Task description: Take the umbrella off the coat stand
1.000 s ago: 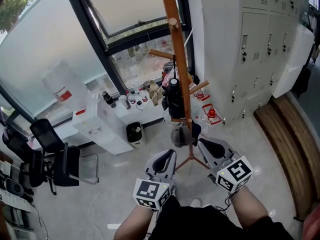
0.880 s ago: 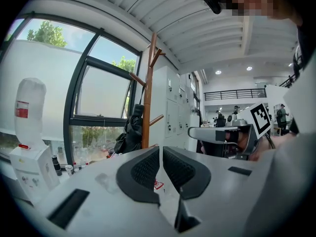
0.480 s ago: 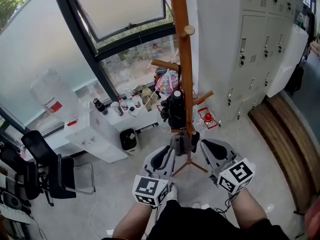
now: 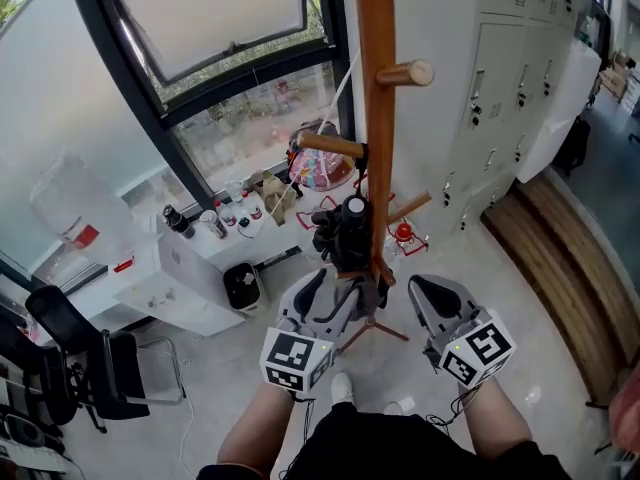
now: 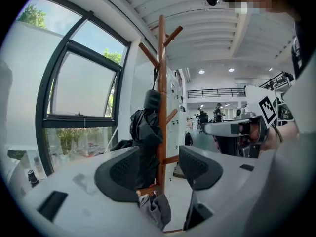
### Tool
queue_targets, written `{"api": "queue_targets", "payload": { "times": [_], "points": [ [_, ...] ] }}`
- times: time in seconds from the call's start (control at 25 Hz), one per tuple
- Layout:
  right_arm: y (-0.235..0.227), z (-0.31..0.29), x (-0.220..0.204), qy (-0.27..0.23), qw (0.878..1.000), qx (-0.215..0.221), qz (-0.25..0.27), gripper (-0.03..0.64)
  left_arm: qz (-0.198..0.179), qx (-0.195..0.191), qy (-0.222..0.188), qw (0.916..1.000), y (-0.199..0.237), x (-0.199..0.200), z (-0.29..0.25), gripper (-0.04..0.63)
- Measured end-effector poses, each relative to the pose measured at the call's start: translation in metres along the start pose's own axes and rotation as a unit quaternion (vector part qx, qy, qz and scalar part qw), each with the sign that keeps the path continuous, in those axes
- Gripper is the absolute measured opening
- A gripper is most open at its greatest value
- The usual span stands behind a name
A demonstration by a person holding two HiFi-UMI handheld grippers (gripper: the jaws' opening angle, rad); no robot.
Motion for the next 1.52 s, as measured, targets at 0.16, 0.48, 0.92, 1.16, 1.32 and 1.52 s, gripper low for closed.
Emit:
{"api": "queue_targets", "payload": {
  "times": [0.16, 0.48, 0.92, 1.16, 1.32, 1.52],
  "points": [
    [-0.007, -0.003, 0.001, -0.006, 1.0, -0.021, -0.005, 0.054, -0.024, -0.017, 0.005, 0.9996, 0.018, -0.003, -0.02, 0.269],
    [-0.014, -0.006, -0.001, -0.02, 0.998, -0.053, -0.009, 0.054, -0.124, -0.083, 0.009, 0.9887, 0.05, -0.01, -0.058, 0.309],
    [-0.016, -0.011, -0.001, -0.029, 0.996, -0.08, -0.012, 0.054, -0.19, -0.225, -0.022, 0.9555, 0.069, -0.01, -0.109, 0.32],
    [-0.016, -0.009, -0.002, -0.031, 0.995, -0.091, -0.013, 0.054, -0.167, -0.263, -0.034, 0.9497, 0.08, -0.01, -0.127, 0.321],
    [-0.016, -0.009, -0.001, -0.032, 0.995, -0.098, -0.014, 0.054, -0.167, -0.298, -0.038, 0.939, 0.081, -0.009, -0.136, 0.321],
    [-0.014, -0.011, -0.001, -0.033, 0.994, -0.102, -0.014, 0.054, -0.172, -0.338, -0.031, 0.9247, 0.084, -0.007, -0.145, 0.321]
  ]
}}
Point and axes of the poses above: the fingertips, and each gripper's own axes: z backward along the fingers, y to its left, x out of its top, the point moved 10 cm from there along z, backward along the fingers, and after that the axes turned 13 degrees about -z, right-handed, at the moved point
